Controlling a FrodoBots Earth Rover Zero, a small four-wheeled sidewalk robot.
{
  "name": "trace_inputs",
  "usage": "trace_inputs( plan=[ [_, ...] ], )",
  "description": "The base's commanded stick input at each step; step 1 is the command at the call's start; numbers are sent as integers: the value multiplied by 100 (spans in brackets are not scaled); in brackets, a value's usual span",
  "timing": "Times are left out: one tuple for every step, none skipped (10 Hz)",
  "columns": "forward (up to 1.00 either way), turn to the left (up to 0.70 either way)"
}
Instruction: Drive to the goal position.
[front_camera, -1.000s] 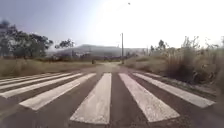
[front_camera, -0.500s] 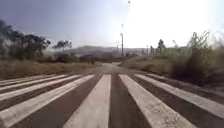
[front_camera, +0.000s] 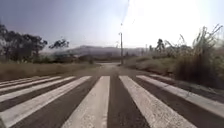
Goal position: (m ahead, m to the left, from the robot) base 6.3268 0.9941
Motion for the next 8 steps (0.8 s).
trace_inputs(
  plan=[
    [100,0],
    [100,0],
    [100,0],
    [100,0],
    [100,0],
    [100,0],
    [100,0],
    [100,0]
  ],
)
